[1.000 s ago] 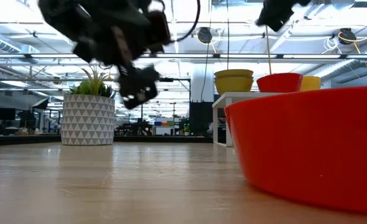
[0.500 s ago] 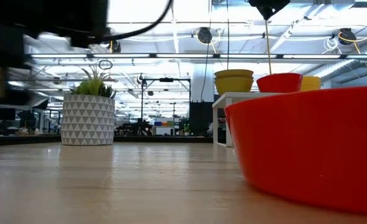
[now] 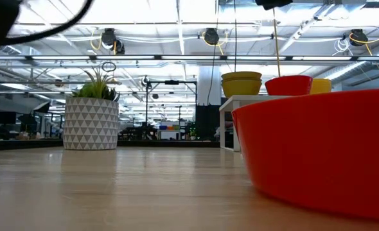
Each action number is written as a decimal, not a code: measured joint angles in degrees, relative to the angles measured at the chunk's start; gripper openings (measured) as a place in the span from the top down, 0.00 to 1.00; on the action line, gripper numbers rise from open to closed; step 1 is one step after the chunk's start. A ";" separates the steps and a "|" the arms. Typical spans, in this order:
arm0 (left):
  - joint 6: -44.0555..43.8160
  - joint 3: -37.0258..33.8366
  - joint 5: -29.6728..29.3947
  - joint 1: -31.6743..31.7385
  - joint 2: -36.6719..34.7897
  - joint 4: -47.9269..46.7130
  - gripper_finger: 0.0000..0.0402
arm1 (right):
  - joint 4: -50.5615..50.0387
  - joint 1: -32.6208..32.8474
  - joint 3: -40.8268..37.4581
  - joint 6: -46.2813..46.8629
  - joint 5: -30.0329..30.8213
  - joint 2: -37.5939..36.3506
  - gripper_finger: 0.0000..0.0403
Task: Pick & Place Mini bowls
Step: Stack the red bowl on top of the red bowl on the shelf
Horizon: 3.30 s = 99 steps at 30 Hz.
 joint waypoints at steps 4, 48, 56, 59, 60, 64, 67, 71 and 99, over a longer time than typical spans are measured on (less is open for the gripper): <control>0.87 0.00 -7.13 -1.64 -0.02 -0.01 0.57 | 0.72 -0.92 0.00 -2.10 0.55 -0.01 0.69; 17.10 20.72 -41.53 -1.24 -11.63 -50.72 0.57 | -0.45 -1.58 -0.04 5.60 7.31 -0.01 0.69; -7.86 21.33 -40.75 -12.70 -7.25 -51.97 0.57 | -3.24 0.79 -0.25 9.06 7.27 -0.03 0.69; -16.12 21.33 -35.50 -15.74 -5.26 -55.76 0.57 | -3.17 1.58 -0.37 9.02 7.27 -0.02 0.69; -18.84 21.33 -33.48 -16.43 -4.77 -57.32 0.57 | -3.14 1.78 -0.37 9.02 7.27 -0.02 0.69; -27.61 21.29 -29.59 -18.41 -2.34 -62.72 0.57 | -2.86 2.21 -0.37 9.05 7.26 -0.01 0.69; -28.09 21.31 -29.63 -18.73 -0.46 -62.30 0.57 | -2.73 2.21 -0.37 9.05 7.27 -0.01 0.69; -26.24 21.31 -29.22 -18.10 2.49 -63.74 0.57 | -2.73 2.19 -0.37 8.98 7.27 -0.02 0.69; 6.66 21.83 -32.19 -5.91 5.32 -57.37 0.96 | -2.75 2.19 -0.42 9.02 7.23 -0.02 0.69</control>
